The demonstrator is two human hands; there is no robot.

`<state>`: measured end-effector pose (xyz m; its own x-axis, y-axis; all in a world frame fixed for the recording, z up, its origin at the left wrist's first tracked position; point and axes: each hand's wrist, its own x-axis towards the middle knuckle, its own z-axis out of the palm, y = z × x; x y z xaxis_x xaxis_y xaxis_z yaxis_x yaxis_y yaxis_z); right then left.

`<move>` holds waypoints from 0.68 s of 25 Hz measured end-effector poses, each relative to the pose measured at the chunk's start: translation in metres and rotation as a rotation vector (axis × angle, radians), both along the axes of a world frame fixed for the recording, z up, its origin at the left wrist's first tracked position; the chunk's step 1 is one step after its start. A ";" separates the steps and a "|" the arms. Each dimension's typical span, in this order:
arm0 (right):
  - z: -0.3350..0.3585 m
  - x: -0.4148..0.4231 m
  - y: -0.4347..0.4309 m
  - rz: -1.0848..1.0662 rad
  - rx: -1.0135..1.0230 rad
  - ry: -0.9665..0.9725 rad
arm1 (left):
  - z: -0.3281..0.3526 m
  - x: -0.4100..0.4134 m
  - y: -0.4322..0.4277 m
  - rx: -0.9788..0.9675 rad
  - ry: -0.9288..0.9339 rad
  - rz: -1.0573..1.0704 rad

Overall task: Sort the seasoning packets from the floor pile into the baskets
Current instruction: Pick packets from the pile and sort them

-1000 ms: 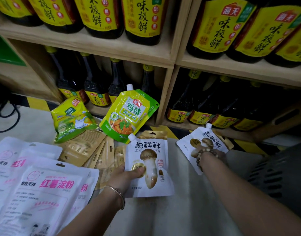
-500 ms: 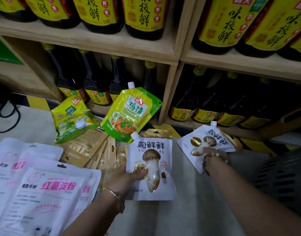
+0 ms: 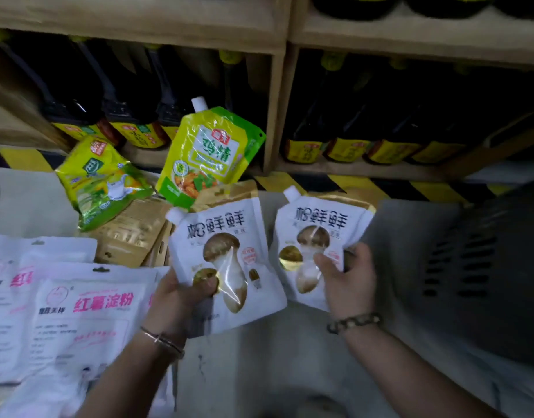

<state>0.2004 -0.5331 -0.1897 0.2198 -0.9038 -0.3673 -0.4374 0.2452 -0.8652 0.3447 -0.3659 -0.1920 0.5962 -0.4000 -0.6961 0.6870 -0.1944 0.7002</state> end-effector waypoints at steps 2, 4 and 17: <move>0.036 0.003 0.029 0.012 -0.040 -0.020 | 0.034 -0.002 0.016 0.087 -0.057 -0.047; 0.076 0.003 0.048 0.054 -0.030 -0.014 | 0.078 -0.006 0.031 0.148 -0.126 -0.093; 0.367 -0.148 0.007 -0.134 -0.020 -0.081 | 0.374 -0.129 -0.031 -0.013 -0.077 -0.292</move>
